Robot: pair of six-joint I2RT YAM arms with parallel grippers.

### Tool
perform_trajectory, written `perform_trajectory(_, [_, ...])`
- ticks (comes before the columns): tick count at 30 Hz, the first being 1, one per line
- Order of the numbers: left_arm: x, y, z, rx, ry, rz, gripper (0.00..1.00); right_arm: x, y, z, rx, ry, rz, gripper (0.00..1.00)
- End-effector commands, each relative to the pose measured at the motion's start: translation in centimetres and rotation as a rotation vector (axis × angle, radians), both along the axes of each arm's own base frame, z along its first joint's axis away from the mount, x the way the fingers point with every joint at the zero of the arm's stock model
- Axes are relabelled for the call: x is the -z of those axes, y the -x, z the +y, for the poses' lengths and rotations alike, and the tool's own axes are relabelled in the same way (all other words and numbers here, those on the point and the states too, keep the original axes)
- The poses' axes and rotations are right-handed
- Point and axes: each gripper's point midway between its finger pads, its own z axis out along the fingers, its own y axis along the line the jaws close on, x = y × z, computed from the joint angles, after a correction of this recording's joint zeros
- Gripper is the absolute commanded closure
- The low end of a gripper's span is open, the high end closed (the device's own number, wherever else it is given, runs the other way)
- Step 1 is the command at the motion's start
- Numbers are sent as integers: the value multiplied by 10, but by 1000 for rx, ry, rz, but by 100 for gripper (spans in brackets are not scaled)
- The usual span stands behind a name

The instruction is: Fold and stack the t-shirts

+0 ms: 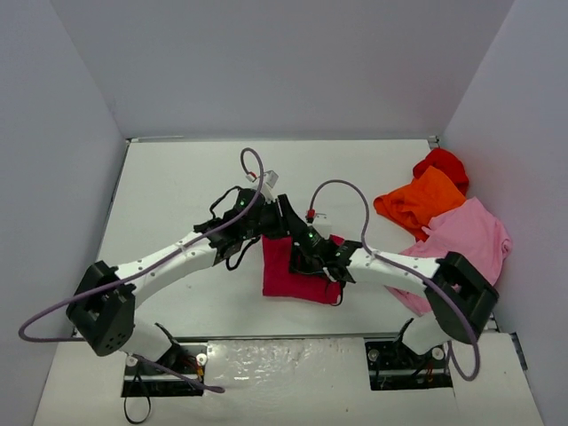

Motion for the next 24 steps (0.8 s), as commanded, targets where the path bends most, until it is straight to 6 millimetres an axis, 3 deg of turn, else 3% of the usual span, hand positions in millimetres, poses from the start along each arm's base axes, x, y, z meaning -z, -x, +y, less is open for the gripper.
perform_trajectory(1, [-81, -8, 70, -213, -134, -263, 19, -126, -34, -7, -2, -39, -309, 15])
perform_trajectory(3, [-100, 6, 108, -292, -205, -294, 6, -194, -42, -13, 15, -102, -445, 3])
perform_trajectory(4, [-109, 12, 125, -330, -227, -311, 3, -217, -44, -20, 29, -113, -495, 0])
perform_trajectory(6, [-121, 22, 150, -385, -252, -335, 3, -240, -45, -33, 61, -108, -556, 0])
perform_trajectory(9, [-116, 37, 169, -398, -287, -315, 3, -259, -40, -47, 80, -123, -598, 0])
perform_trajectory(14, [-110, 71, 186, -385, -194, -291, 3, -256, -22, -43, 28, -202, -566, 0])
perform_trajectory(18, [-86, 92, 197, -389, -141, -243, 3, -244, -10, -51, 58, -262, -537, 0])
perform_trajectory(24, [-62, 94, 181, -341, -88, -200, 3, -173, -5, -49, 61, -198, -408, 0])
